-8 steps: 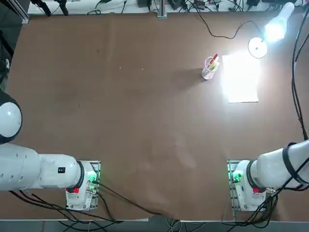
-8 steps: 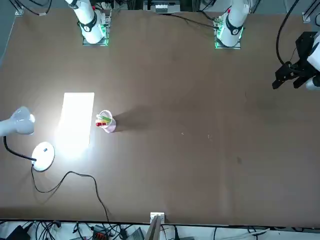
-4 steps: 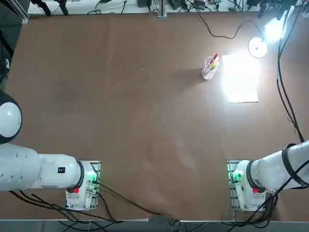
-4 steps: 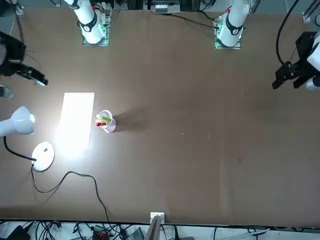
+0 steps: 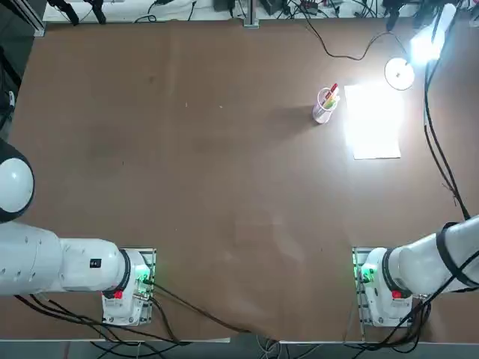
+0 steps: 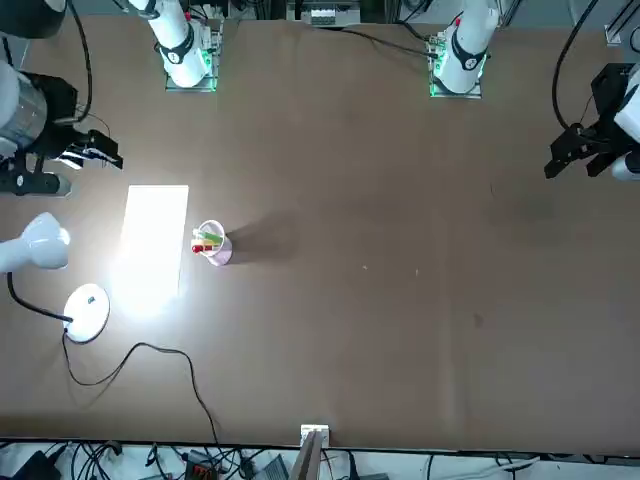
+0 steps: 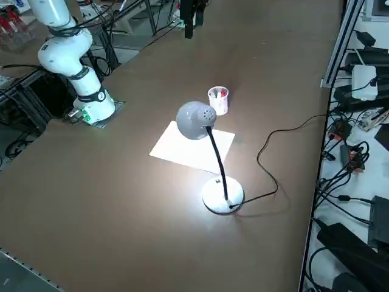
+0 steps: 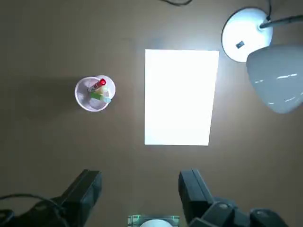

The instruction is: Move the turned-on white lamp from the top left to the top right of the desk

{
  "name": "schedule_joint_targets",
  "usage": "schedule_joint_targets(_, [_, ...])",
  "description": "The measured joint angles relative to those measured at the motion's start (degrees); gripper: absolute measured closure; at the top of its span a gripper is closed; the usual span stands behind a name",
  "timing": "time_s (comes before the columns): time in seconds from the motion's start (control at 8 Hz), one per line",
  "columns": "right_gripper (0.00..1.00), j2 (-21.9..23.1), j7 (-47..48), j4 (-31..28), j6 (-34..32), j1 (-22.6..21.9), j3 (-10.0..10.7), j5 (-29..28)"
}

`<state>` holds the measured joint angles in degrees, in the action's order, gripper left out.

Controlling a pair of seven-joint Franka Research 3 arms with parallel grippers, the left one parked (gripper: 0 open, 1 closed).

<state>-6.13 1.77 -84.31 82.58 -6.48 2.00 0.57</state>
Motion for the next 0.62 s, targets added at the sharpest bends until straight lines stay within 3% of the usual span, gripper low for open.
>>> schedule_joint_targets(0.38, [0.00, 5.4, -5.9, -7.1, 5.8, 10.2, -5.9, 0.0])
schedule_joint_targets(0.62, [0.00, 9.7, -6.2, -12.8, 8.3, 10.9, -6.9, 0.0])
